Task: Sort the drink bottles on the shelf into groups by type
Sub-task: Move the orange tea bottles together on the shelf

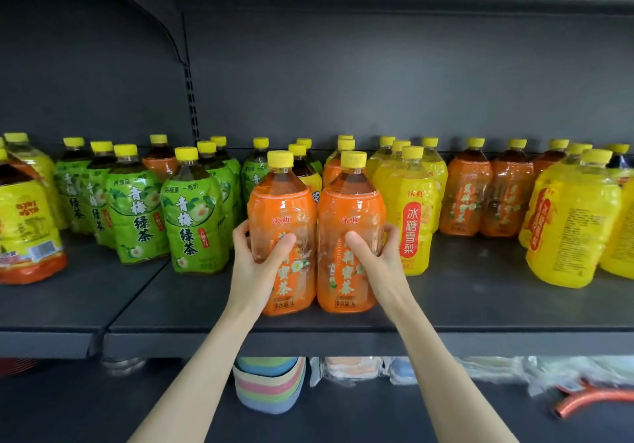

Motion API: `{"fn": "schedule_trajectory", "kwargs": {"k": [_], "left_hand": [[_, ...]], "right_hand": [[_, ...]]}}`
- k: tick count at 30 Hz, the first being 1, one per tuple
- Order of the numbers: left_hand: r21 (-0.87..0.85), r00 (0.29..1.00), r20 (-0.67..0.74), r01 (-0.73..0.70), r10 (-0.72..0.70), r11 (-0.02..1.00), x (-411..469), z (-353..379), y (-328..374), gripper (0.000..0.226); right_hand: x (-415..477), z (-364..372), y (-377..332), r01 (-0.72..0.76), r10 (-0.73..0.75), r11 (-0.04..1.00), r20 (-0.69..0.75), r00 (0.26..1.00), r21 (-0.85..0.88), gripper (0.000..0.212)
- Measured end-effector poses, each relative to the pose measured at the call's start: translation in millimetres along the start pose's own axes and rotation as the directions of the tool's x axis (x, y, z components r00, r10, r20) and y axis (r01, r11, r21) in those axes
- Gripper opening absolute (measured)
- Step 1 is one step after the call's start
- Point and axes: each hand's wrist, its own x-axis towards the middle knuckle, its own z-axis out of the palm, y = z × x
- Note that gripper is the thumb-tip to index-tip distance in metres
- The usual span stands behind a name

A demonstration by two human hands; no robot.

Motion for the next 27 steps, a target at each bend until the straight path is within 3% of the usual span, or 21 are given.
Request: {"fn": "schedule_trajectory", "kwargs": {"k": [4,8,11,15,18,21,23,27], "left_hand": [[-0.04,1.0,-0.028,0.007,-0.008,0.999,-6,5,2,0.063],[-0.084,0.998,-0.045,-0.038,0.034,0.996,-15,12,5,0.042],[-0.113,0.998,-0.012,-0.056,0.055,0.992,-21,32,16,0.044],[-0.132,0.993,0.049,-0.096,0.103,0.987,-22,80,31,0.064],[-0.153,0.989,0.09,-0.103,0.118,0.983,-29,127,35,0.058],[-0.175,0.988,0.109,-0.086,0.107,0.981,-43,180,32,0.054],[-0.193,0.989,0.11,-0.074,0.097,0.978,-52,216,28,0.061],[-0.166,0.994,0.087,-0.056,0.072,0.985,-66,271,21,0.071]], "right_hand": [[-4,10,7,0.028,-0.025,0.999,-0.099,0.995,0.029,0.09],[-17,4,3,0.078,-0.083,0.996,-0.205,0.975,-0.033,0.087],[-21,-20,-4,0.077,-0.094,0.994,-0.25,0.964,-0.075,0.1],[-20,-72,-23,0.143,-0.152,0.988,-0.273,0.95,-0.052,0.055],[-21,-119,-30,0.17,-0.178,0.984,-0.305,0.936,-0.054,0.059],[-21,-172,-28,0.171,-0.187,0.982,-0.343,0.921,-0.074,0.048],[-20,-208,-24,0.164,-0.186,0.982,-0.354,0.916,-0.089,0.04],[-13,-261,-19,0.16,-0.181,0.983,-0.355,0.917,-0.088,0.05]]}}
